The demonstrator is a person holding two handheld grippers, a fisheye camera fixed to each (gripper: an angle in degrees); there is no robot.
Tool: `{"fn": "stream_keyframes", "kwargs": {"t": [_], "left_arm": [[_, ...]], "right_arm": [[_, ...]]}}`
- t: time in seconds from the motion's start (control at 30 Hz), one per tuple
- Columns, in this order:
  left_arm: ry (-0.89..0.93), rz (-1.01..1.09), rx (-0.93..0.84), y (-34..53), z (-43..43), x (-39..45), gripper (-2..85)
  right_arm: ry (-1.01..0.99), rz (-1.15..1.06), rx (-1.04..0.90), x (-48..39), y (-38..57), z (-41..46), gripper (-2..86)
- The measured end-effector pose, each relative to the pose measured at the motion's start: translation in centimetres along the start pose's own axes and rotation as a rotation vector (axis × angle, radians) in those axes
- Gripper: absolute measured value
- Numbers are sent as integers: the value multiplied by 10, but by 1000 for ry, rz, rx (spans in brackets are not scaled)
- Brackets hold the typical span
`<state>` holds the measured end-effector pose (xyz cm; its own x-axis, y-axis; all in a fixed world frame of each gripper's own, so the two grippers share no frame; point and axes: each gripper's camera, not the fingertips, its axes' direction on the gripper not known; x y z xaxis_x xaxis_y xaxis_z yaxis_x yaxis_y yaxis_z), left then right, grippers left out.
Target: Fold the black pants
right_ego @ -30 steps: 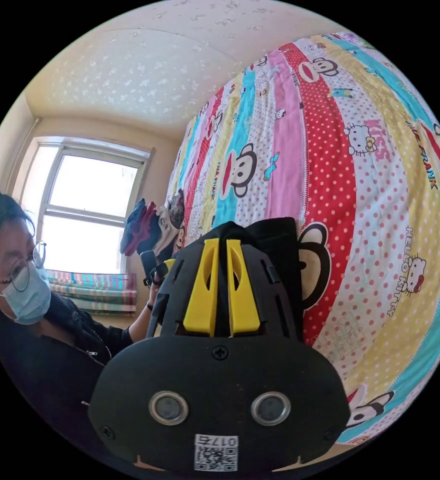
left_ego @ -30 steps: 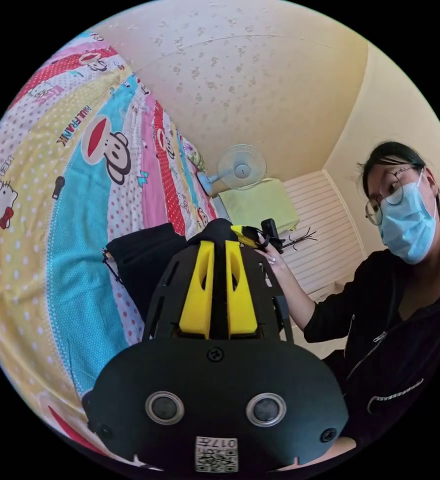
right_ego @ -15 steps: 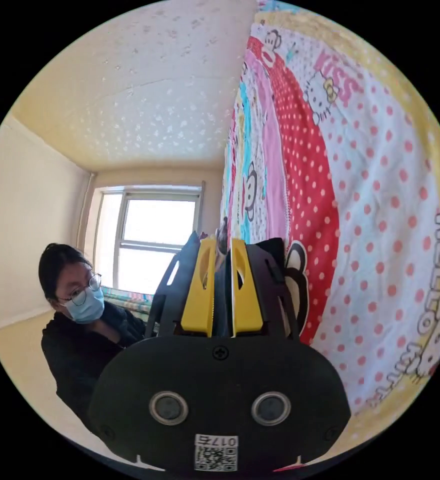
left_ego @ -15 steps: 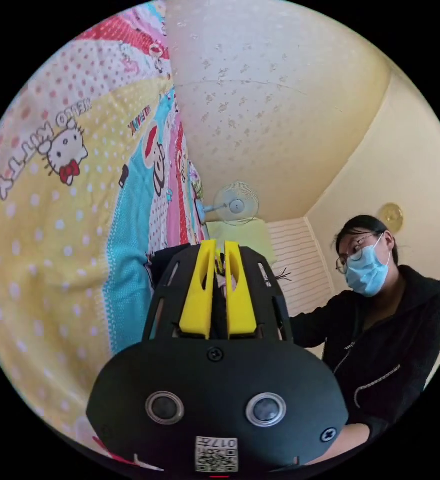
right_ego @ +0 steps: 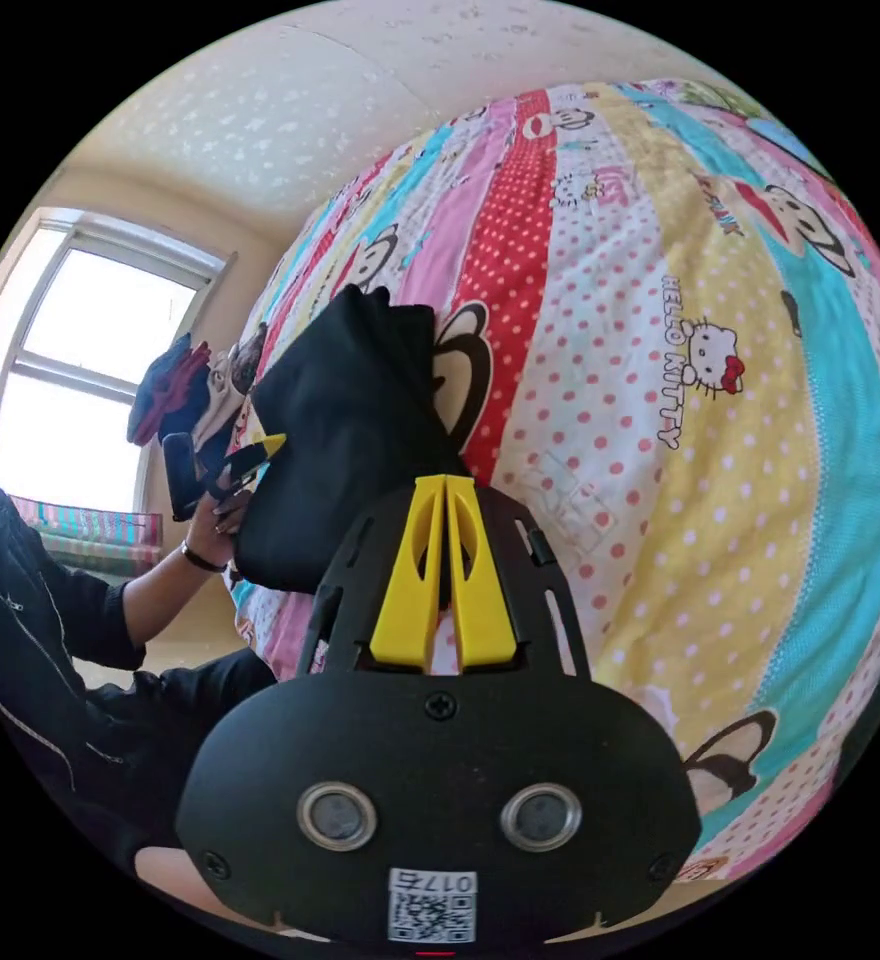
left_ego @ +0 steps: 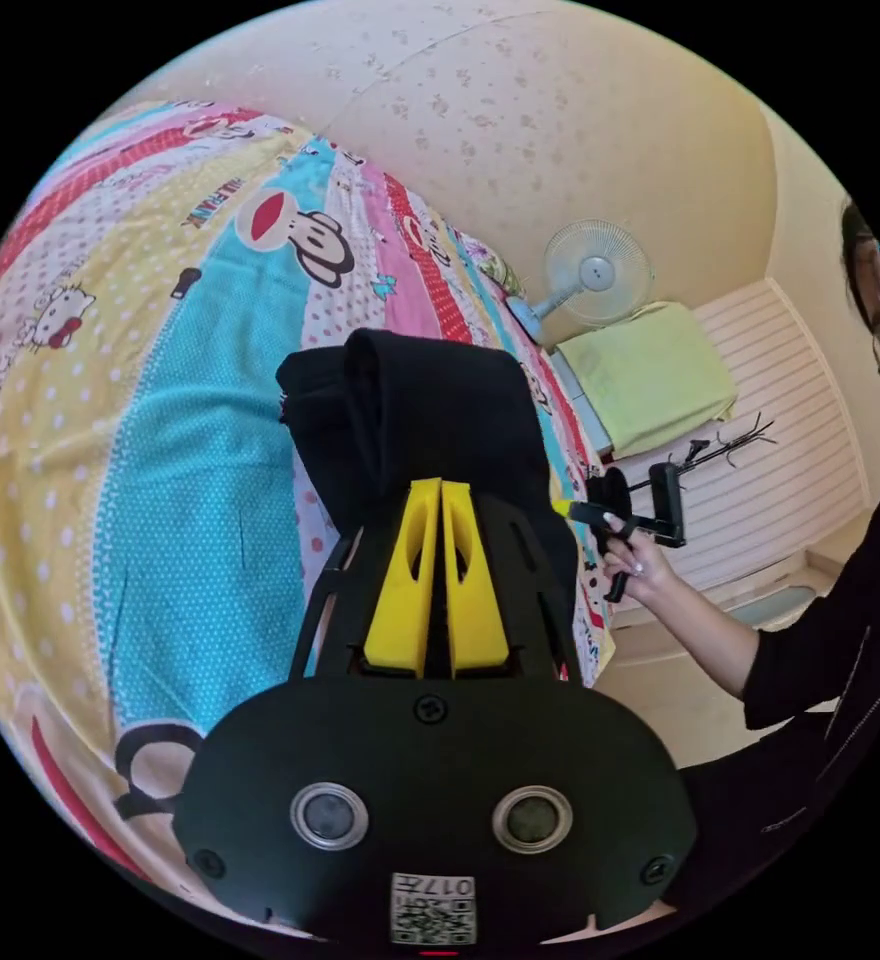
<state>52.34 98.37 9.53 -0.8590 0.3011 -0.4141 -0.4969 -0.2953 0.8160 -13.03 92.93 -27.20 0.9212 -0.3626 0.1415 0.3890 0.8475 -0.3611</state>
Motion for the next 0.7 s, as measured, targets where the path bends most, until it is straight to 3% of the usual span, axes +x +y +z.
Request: {"fn": "stream_keyframes", "kwargs": {"t": [0.13, 0.23, 0.33, 0.43, 0.57, 0.7], "left_arm": [[-25, 69, -44, -8, -10, 19, -10], [42, 81, -2, -5, -44, 40, -10], [127, 57, 31, 2, -66, 62, -10], [137, 89, -30, 2, -56, 91, -10], [92, 146, -76, -13, -17, 119, -10], [110, 122, 11, -48, 3, 112, -9]], "right_arm": [[99, -3, 24, 19, -16, 1, 9], [-116, -68, 130, 20, -2, -40, 17], [-125, -128, -16, 19, 25, -42, 42], [-121, -179, -110, 18, 52, -25, 64], [-184, -165, -63, 31, 60, -4, 69], [-214, -114, -29, 49, 61, 11, 61]]}}
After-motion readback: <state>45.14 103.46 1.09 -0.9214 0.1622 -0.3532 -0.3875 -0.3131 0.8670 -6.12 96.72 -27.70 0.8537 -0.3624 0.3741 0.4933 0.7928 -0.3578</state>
